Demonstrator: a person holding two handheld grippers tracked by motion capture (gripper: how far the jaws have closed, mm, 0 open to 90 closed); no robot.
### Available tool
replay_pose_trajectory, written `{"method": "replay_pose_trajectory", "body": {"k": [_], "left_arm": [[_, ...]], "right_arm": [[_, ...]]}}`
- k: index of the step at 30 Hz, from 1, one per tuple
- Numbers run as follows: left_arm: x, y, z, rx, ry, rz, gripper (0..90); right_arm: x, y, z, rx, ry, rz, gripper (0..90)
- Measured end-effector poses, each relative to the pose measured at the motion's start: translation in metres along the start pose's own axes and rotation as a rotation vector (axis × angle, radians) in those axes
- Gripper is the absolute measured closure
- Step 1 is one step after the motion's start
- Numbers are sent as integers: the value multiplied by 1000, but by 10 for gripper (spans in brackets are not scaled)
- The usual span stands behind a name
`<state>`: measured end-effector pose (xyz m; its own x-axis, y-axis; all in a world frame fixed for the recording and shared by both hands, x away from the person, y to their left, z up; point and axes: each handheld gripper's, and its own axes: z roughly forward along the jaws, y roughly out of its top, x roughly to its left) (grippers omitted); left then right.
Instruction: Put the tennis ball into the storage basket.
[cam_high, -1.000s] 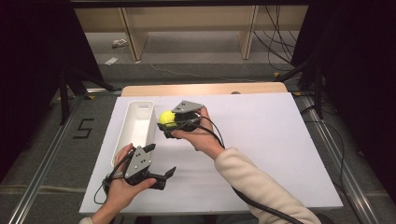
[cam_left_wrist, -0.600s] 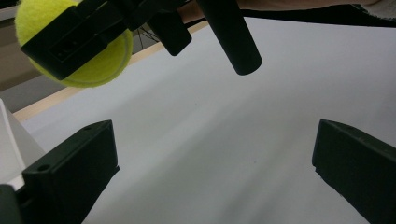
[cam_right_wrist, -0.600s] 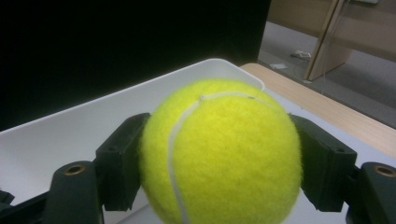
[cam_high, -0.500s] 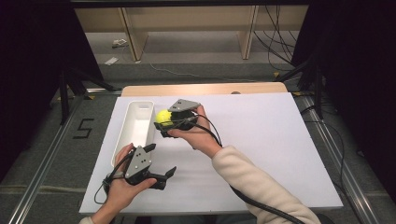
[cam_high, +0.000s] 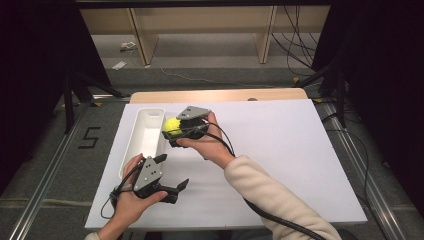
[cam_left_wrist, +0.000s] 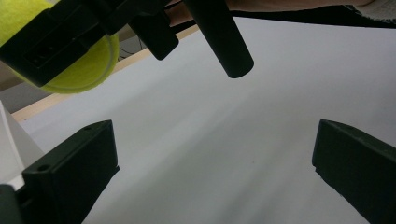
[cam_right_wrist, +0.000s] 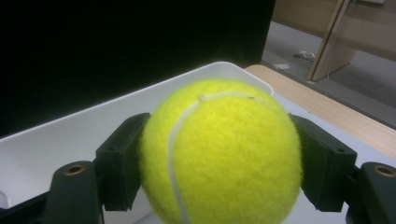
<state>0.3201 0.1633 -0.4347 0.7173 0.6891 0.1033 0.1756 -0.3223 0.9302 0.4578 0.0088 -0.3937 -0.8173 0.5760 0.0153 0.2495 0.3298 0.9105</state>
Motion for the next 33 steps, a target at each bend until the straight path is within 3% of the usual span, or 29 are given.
{"method": "replay_pose_trajectory", "body": {"k": [33], "left_arm": [[0, -1, 0, 4, -4, 1, 0]], "right_arm": [[4, 3, 11, 7, 11, -7, 272]]}}
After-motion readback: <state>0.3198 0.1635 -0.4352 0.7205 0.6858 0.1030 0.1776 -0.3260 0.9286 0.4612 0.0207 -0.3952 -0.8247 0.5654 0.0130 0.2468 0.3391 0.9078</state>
